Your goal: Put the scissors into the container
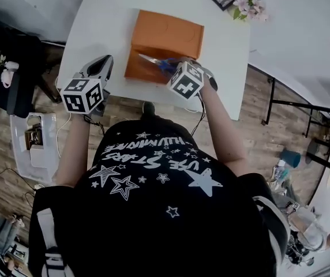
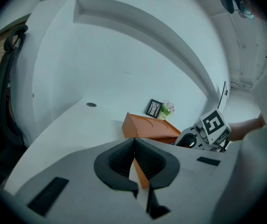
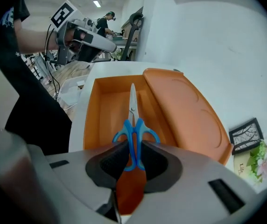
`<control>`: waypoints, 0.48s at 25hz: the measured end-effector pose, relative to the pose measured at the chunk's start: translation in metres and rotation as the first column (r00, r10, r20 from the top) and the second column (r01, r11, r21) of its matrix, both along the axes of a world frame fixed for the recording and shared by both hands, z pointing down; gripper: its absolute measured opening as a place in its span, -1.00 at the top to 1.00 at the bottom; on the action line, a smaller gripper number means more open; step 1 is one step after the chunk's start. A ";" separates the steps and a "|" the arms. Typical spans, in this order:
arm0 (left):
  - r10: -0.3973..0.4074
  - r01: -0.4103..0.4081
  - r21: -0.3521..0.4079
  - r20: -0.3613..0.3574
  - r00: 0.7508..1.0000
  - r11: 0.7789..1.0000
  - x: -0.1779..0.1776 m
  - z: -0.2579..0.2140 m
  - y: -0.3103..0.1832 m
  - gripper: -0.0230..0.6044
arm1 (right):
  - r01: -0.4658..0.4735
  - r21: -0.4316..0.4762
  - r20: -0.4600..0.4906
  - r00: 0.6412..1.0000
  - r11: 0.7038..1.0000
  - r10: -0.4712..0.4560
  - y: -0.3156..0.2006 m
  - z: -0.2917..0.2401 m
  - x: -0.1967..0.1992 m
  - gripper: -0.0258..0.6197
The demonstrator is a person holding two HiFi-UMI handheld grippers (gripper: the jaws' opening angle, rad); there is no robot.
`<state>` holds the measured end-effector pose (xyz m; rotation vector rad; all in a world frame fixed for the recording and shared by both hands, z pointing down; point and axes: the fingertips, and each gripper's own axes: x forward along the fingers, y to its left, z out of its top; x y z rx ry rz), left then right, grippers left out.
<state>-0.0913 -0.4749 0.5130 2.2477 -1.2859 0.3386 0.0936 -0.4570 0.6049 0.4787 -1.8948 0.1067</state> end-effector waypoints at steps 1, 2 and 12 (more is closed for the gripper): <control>-0.005 0.005 -0.002 -0.001 1.000 1.000 0.000 0.001 -0.001 0.86 | 0.013 -0.009 -0.012 1.000 1.000 -0.014 0.000 0.003 -0.001 0.61; -0.009 0.009 -0.005 -0.001 1.000 1.000 0.000 0.002 -0.001 0.87 | 0.026 -0.015 -0.029 0.999 1.000 -0.026 0.000 0.006 -0.001 0.61; -0.025 0.025 -0.024 -0.004 1.000 0.999 0.003 0.011 -0.008 0.86 | 0.049 -0.040 -0.129 0.990 0.998 -0.054 -0.007 0.015 0.001 0.61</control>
